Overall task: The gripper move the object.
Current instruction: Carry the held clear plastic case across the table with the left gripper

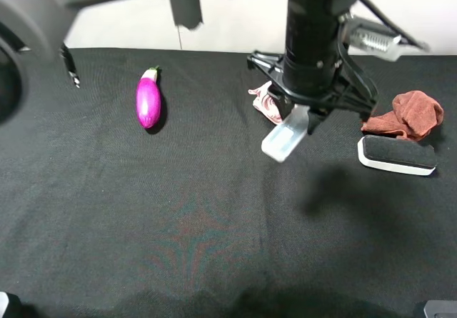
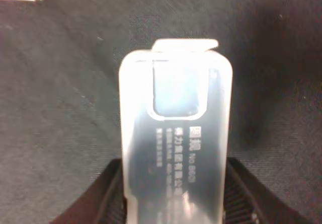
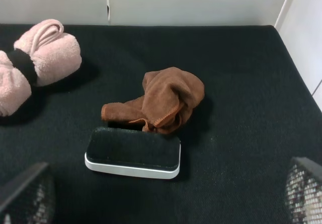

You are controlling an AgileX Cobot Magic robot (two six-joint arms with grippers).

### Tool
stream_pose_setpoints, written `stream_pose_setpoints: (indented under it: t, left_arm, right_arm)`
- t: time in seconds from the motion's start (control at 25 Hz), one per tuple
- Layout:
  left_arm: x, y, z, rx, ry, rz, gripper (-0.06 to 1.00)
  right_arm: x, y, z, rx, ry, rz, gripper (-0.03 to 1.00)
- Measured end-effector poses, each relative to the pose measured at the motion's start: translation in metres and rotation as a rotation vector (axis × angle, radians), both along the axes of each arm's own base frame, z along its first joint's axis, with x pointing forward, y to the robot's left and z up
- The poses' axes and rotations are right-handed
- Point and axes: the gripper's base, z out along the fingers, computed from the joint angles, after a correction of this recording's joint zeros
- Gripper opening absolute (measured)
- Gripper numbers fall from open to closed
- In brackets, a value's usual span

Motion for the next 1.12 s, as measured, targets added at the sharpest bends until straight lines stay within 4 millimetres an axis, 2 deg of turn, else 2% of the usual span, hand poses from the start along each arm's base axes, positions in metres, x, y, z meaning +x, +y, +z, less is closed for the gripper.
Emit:
stream_pose_setpoints:
  t: [0.2, 0.56, 0.92, 1.12]
  left_arm:
    - [0.015, 0.014, 0.013, -0.021, -0.019, 0.022, 0.47]
    - [0.037, 0.037, 0.023, -0.024, -0.033, 0.046, 0.47]
    - [0.051, 0.094, 0.028, 0.034, 0.002, 0.099, 0.47]
    - [0.059, 0.119, 0.032, 0.046, 0.007, 0.118, 0.47]
  right_arm:
    - [0.000, 0.000, 0.000, 0.000, 0.000, 0.000, 0.69]
    - [0.000, 0.000, 0.000, 0.000, 0.000, 0.000, 0.69]
    - [0.000, 0.000, 0.000, 0.000, 0.000, 0.000, 0.69]
    - [0.000, 0.000, 0.000, 0.000, 0.000, 0.000, 0.69]
